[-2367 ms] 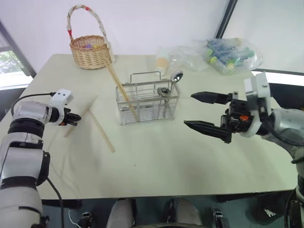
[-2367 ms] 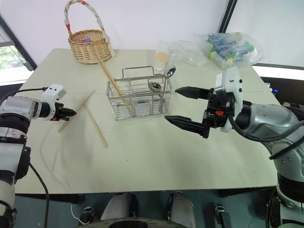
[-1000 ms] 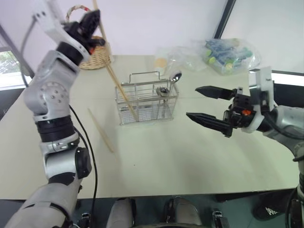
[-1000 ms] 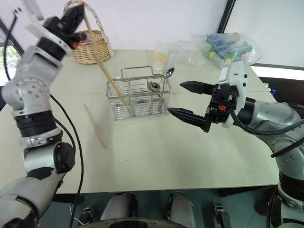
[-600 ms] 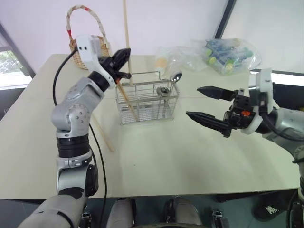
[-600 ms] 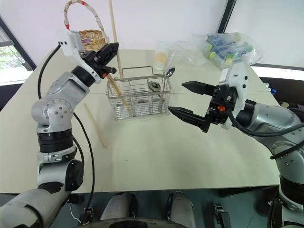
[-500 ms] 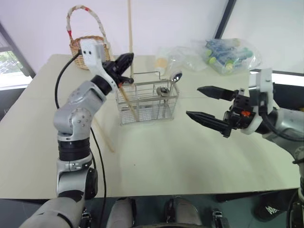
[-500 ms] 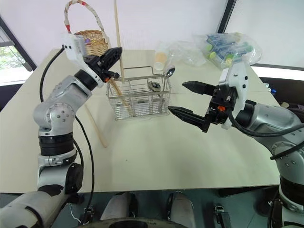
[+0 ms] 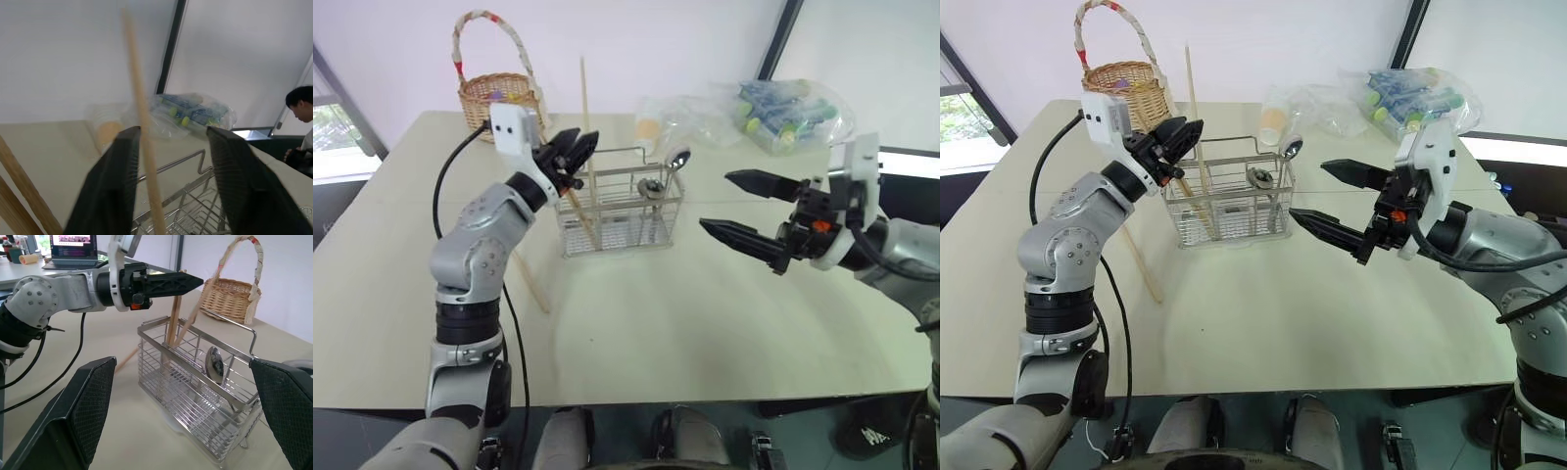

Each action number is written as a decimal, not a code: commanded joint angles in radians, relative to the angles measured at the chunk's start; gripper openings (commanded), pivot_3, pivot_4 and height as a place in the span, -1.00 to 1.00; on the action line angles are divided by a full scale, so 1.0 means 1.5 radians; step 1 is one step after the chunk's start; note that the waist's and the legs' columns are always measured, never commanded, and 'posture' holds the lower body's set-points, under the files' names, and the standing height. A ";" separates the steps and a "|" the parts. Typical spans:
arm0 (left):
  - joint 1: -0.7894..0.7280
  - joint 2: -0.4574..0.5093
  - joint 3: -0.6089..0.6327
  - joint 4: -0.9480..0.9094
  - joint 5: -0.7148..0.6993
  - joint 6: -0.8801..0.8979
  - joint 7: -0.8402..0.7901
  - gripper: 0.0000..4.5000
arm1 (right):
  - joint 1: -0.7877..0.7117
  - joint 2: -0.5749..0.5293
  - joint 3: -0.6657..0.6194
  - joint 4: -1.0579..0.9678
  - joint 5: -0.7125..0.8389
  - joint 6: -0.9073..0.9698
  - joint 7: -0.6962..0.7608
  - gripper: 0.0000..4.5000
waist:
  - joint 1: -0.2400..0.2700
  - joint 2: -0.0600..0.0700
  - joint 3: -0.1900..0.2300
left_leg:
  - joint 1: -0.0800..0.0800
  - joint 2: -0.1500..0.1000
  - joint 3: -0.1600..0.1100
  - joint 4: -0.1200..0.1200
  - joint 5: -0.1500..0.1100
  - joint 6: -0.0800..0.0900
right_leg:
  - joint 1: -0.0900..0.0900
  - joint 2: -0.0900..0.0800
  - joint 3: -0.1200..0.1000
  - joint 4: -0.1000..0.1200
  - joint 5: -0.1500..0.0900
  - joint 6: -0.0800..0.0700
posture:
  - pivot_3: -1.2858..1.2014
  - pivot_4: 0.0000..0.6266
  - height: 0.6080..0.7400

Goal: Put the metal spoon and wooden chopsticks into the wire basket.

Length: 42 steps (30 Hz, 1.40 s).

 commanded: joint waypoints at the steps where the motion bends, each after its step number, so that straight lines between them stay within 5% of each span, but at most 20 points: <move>1: 0.004 -0.002 0.012 -0.036 -0.020 0.006 0.004 0.89 | -0.019 0.002 -0.004 0.005 0.001 -0.011 0.000 1.00 | 0.000 0.000 0.000 | 0.000 0.000 0.000 0.000 0.000 0.000 | 0.000 0.000 0.000 0.000 0.000 0.000 | 0.03 -0.52 -0.71; 8: -0.056 0.042 0.041 -0.028 -0.009 0.015 0.030 0.98 | -0.028 0.002 0.007 0.018 -0.007 -0.015 0.009 1.00 | 0.000 -0.001 0.000 | 0.000 0.000 0.000 0.000 0.000 0.000 | 0.000 0.000 0.000 0.000 0.000 0.000 | 0.03 -0.52 -0.71; 13: -0.229 0.124 0.146 0.112 -0.011 0.100 0.159 0.98 | -0.042 0.005 0.016 0.032 -0.017 -0.021 0.019 1.00 | -0.002 0.000 0.002 | 0.000 0.000 -0.001 -0.001 0.000 0.000 | 0.000 0.000 -0.001 0.000 0.000 0.000 | 0.03 -0.52 -0.71; 18: -0.287 0.167 0.160 0.222 0.047 0.247 0.285 0.98 | -0.048 0.012 0.028 0.043 -0.030 -0.028 0.032 1.00 | 0.000 0.003 0.000 | 0.002 -0.001 0.000 -0.002 -0.001 0.002 | 0.001 0.000 -0.001 0.000 0.000 0.001 | 0.03 -0.52 -0.71; 27: -0.255 0.059 0.274 0.286 0.123 0.507 0.455 0.98 | -0.065 0.016 0.040 0.053 -0.034 -0.023 0.044 1.00 | -0.001 -0.002 0.003 | -0.001 -0.001 -0.001 -0.001 0.001 -0.002 | 0.001 0.000 -0.001 0.000 0.000 0.002 | 0.03 -0.52 -0.71; 42: -0.208 -0.052 0.252 0.394 0.226 0.515 0.466 0.98 | -0.038 0.021 0.014 0.013 0.004 0.004 -0.002 1.00 | 0.000 0.000 0.001 | 0.000 -0.001 -0.001 -0.001 0.003 -0.005 | 0.000 -0.001 -0.001 0.000 0.000 0.002 | 0.03 -0.52 -0.71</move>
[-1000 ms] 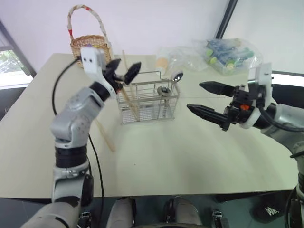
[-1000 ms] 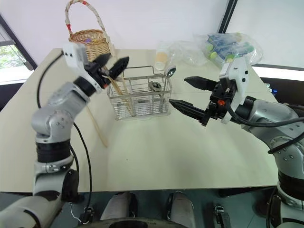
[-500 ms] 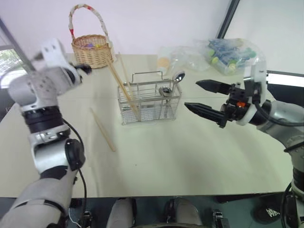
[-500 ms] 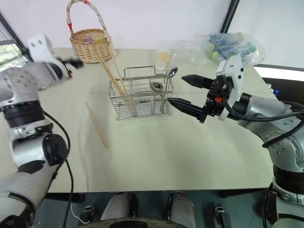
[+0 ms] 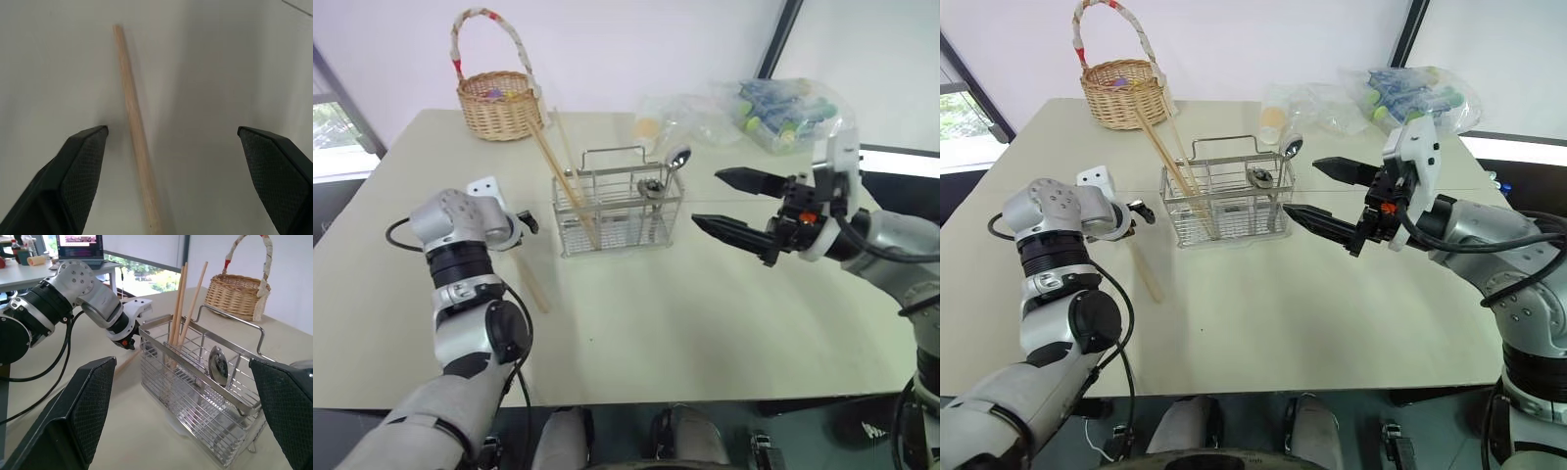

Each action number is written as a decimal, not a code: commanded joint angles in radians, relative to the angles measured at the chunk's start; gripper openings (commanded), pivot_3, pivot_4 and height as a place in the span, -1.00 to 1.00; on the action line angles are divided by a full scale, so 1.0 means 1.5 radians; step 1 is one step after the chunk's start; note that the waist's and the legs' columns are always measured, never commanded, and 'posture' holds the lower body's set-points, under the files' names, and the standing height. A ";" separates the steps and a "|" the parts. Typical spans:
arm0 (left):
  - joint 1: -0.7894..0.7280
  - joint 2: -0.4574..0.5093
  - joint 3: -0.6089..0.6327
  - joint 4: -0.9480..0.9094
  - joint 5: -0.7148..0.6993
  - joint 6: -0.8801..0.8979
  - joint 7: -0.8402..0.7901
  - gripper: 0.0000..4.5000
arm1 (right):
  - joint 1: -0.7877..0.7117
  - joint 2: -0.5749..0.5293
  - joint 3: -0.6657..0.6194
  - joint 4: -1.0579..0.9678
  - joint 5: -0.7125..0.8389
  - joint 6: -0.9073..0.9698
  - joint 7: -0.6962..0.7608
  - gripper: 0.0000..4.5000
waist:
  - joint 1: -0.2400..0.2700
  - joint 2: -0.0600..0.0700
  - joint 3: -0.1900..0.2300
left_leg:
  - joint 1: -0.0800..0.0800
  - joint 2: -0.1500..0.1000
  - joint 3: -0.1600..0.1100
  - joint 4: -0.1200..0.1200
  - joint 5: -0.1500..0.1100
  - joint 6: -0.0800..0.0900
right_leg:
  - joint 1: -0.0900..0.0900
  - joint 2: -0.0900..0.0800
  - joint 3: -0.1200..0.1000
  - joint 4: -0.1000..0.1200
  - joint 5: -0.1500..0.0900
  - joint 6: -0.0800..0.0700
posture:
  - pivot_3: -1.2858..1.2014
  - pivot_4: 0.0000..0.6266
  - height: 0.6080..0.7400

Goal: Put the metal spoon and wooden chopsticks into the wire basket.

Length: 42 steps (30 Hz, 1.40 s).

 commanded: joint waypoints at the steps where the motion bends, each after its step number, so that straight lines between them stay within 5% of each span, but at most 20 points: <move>1: 0.000 -0.011 -0.020 0.028 0.015 -0.014 -0.018 0.98 | -0.004 -0.001 -0.028 -0.026 0.023 0.001 -0.017 1.00 | 0.002 0.001 -0.001 | 0.000 0.000 0.000 0.000 0.000 0.000 | 0.000 0.000 0.000 0.000 0.000 0.000 | 0.03 -0.52 -0.71; 4: -0.004 -0.020 -0.008 0.039 0.023 -0.025 -0.013 0.98 | -0.001 -0.002 -0.034 -0.030 0.029 0.002 -0.027 1.00 | 0.003 0.002 -0.001 | 0.000 0.000 0.000 0.000 0.000 0.000 | 0.000 0.000 0.000 0.000 0.000 0.000 | 0.03 -0.52 -0.71; 13: -0.028 -0.021 0.011 0.060 0.034 -0.058 -0.013 -0.97 | 0.004 0.001 -0.035 -0.031 0.027 -0.005 -0.040 1.00 | 0.020 0.002 -0.001 | 0.000 0.000 0.000 0.001 -0.001 0.002 | 0.000 0.000 0.000 0.000 0.000 0.000 | 0.03 -0.52 -0.71; 19: -0.022 0.053 -0.118 0.057 0.090 -0.250 -0.083 -0.99 | 0.005 -0.005 -0.033 -0.021 0.015 -0.012 -0.024 1.00 | 0.016 -0.001 0.001 | -0.001 0.000 0.000 0.001 0.000 0.001 | -0.001 0.000 0.000 0.000 0.000 0.000 | 0.03 -0.52 -0.71; 25: -0.071 0.121 -0.095 0.117 0.072 -0.512 -0.136 -0.99 | 0.010 -0.022 -0.042 -0.019 0.011 -0.007 -0.005 1.00 | 0.015 -0.001 0.001 | -0.001 0.001 0.001 0.000 0.000 0.000 | -0.002 0.000 0.000 0.000 0.000 -0.001 | 0.03 -0.52 -0.71; 29: -0.114 0.137 -0.068 0.037 -0.001 -0.763 -0.266 -0.99 | 0.009 -0.030 -0.045 -0.015 0.007 -0.007 -0.002 1.00 | 0.018 -0.003 0.002 | -0.002 0.001 0.001 0.000 0.000 0.001 | -0.002 0.000 0.000 -0.001 0.000 -0.001 | 0.03 -0.52 -0.71; 42: -0.141 0.124 -0.113 -0.212 -0.209 -0.607 -0.385 -0.99 | -0.004 -0.016 -0.025 -0.021 -0.003 -0.011 -0.013 1.00 | 0.014 -0.001 0.002 | 0.000 0.001 0.000 0.000 -0.002 0.004 | -0.001 0.002 0.000 0.000 0.000 -0.001 | 0.03 -0.52 -0.71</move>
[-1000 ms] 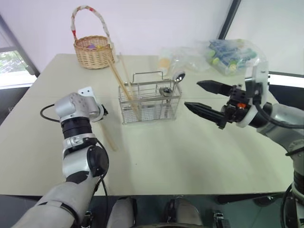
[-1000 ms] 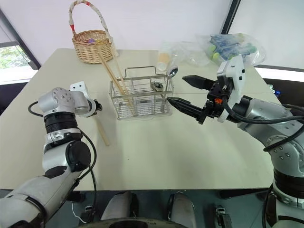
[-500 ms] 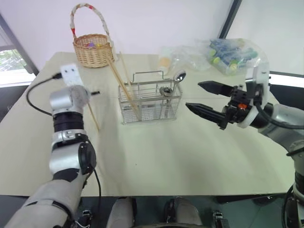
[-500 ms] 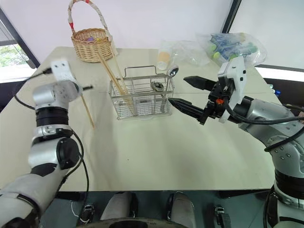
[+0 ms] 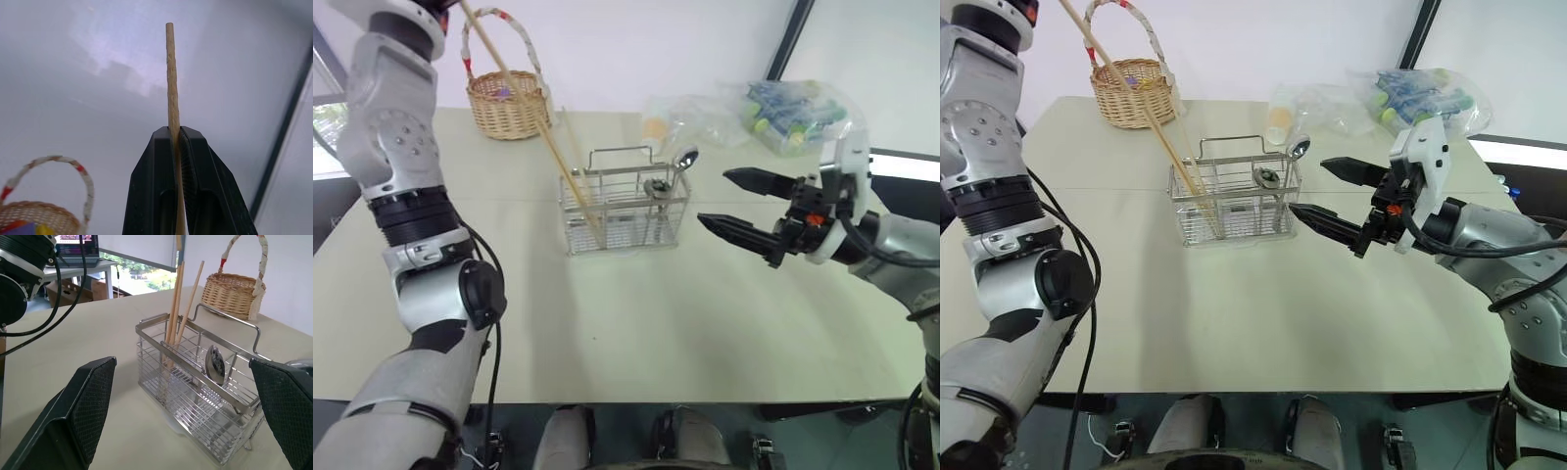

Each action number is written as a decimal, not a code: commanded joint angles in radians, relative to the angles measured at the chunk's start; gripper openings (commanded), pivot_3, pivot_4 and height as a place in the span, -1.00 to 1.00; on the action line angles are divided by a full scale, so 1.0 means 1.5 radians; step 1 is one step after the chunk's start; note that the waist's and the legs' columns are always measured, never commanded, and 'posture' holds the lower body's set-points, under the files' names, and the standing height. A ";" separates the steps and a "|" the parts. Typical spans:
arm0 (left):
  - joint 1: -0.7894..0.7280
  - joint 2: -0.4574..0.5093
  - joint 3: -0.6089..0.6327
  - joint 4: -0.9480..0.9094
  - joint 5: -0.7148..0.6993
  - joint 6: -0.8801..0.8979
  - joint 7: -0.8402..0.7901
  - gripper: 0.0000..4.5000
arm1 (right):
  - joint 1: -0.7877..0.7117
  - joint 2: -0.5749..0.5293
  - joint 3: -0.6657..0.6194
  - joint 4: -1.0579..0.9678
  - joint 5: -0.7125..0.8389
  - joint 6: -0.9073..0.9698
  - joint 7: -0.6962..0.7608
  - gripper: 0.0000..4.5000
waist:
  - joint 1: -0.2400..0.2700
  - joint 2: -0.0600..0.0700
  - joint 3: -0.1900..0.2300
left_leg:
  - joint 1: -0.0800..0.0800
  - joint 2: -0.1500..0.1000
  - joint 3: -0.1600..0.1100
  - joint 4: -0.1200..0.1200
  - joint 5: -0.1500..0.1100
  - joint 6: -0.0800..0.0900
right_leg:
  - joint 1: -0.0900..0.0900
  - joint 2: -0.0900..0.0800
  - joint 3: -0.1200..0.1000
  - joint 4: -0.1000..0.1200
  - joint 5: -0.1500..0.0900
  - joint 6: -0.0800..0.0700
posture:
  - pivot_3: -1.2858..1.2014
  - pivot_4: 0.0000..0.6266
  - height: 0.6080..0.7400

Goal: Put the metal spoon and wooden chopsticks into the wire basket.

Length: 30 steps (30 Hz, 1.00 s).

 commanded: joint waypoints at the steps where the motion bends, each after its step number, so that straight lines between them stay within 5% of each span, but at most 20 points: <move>1: 0.021 0.008 -0.053 -0.097 -0.016 0.029 -0.033 -0.99 | -0.019 0.001 -0.007 -0.007 -0.005 -0.013 -0.003 1.00 | 0.000 0.000 0.000 | 0.000 0.000 0.000 0.000 0.000 0.000 | 0.000 0.000 0.000 0.000 0.000 0.000 | 0.03 -0.52 -0.71; 11: 0.177 -0.024 -0.153 -0.226 -0.001 0.079 -0.039 -0.99 | -0.022 0.016 -0.011 -0.009 -0.007 -0.011 -0.016 1.00 | 0.002 0.001 0.000 | 0.000 -0.001 0.001 0.000 0.001 -0.002 | 0.000 0.000 0.000 -0.001 0.000 0.000 | 0.03 -0.52 -0.71; 21: 0.223 -0.081 -0.168 -0.211 0.013 0.060 -0.032 -0.99 | -0.011 0.022 -0.016 -0.017 -0.003 -0.008 -0.033 1.00 | 0.002 0.001 -0.001 | 0.000 -0.001 0.001 0.001 0.000 0.001 | 0.001 0.000 0.000 -0.001 0.000 0.000 | 0.03 -0.52 -0.71; 30: 0.223 -0.083 -0.145 -0.210 -0.056 0.125 -0.059 0.96 | -0.005 0.019 -0.018 -0.008 -0.012 -0.015 -0.033 1.00 | 0.002 0.001 -0.001 | 0.000 -0.001 0.001 0.001 0.000 0.001 | 0.001 0.000 0.000 -0.001 0.000 0.000 | 0.03 -0.52 -0.71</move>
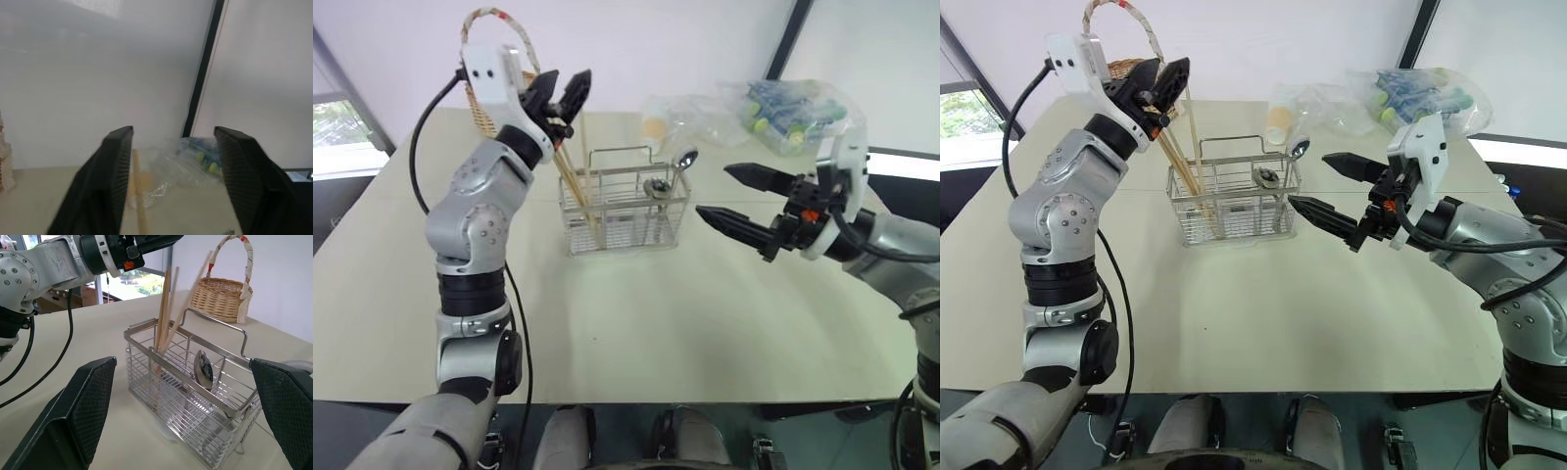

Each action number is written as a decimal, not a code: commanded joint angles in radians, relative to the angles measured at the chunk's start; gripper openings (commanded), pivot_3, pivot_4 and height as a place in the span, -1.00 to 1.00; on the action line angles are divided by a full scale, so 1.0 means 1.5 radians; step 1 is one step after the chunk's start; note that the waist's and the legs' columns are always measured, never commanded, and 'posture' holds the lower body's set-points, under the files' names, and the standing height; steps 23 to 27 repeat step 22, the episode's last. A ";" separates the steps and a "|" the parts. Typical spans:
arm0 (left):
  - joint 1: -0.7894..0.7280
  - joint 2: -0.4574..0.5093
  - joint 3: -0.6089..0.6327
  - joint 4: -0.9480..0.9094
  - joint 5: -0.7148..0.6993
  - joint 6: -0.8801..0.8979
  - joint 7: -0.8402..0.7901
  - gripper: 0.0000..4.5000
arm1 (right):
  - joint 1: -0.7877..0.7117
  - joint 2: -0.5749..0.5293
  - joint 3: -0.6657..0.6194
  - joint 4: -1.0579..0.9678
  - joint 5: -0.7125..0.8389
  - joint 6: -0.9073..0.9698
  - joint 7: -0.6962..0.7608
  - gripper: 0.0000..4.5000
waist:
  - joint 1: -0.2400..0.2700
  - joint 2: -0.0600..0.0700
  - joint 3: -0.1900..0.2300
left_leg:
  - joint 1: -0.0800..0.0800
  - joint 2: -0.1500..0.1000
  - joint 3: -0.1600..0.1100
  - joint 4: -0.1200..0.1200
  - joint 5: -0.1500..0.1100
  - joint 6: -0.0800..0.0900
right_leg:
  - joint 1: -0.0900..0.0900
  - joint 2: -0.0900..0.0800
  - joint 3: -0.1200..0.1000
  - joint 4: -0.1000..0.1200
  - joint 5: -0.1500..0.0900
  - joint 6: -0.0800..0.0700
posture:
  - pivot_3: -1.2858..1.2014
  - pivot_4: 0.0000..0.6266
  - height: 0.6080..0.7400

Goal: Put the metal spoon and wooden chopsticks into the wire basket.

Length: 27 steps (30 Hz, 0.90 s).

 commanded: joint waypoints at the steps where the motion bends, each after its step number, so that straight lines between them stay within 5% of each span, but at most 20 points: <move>1: -0.020 0.016 0.022 -0.012 -0.042 0.029 -0.022 0.96 | -0.004 -0.002 -0.019 -0.005 -0.005 -0.016 0.003 1.00 | 0.000 0.000 0.000 | 0.000 0.000 0.000 0.000 0.000 0.000 | 0.000 0.000 0.000 0.000 0.000 0.000 | 0.03 -0.52 -0.71; 5: -0.027 0.147 0.012 -0.007 -0.054 0.076 -0.144 0.96 | 0.001 -0.013 -0.019 0.014 -0.029 -0.029 0.026 1.00 | -0.004 0.001 0.001 | 0.000 0.000 0.000 0.000 0.000 0.000 | 0.000 0.000 0.000 0.000 0.000 0.000 | 0.03 -0.52 -0.71; 8: 0.004 0.316 -0.020 -0.012 -0.052 0.090 -0.326 0.96 | 0.011 -0.033 -0.016 0.044 -0.066 -0.049 0.065 1.00 | -0.016 0.001 0.001 | 0.000 0.000 0.000 -0.001 0.000 0.000 | -0.001 0.001 -0.001 0.000 0.000 0.000 | 0.03 -0.52 -0.71; 11: 0.085 0.493 -0.041 -0.015 -0.018 0.023 -0.537 0.96 | 0.027 -0.065 -0.009 0.082 -0.115 -0.084 0.120 1.00 | -0.020 0.005 0.001 | 0.001 0.000 0.001 -0.002 0.000 -0.001 | -0.001 0.000 -0.001 0.000 -0.001 0.000 | 0.03 -0.52 -0.71; 14: 0.142 0.584 -0.036 0.005 0.001 -0.029 -0.640 0.96 | 0.027 -0.081 0.002 0.118 -0.149 -0.112 0.163 1.00 | -0.018 0.005 0.003 | 0.001 0.000 0.002 -0.001 0.000 0.000 | -0.004 0.000 0.000 -0.001 -0.002 -0.002 | 0.03 -0.52 -0.71; 19: 0.173 0.595 -0.002 0.025 0.025 -0.078 -0.640 0.96 | 0.001 -0.076 0.054 0.164 -0.228 -0.162 0.187 1.00 | -0.013 0.006 0.006 | 0.000 0.000 0.001 -0.001 -0.001 0.001 | -0.004 0.000 0.000 -0.001 -0.003 0.000 | 0.03 -0.52 -0.71; 27: 0.206 0.595 0.020 0.001 0.024 -0.068 -0.625 0.96 | -0.016 -0.053 0.061 0.153 -0.210 -0.154 0.194 1.00 | -0.016 0.007 0.007 | 0.000 0.000 0.001 0.000 -0.001 0.001 | -0.004 -0.001 0.000 -0.001 -0.004 0.000 | 0.03 -0.52 -0.71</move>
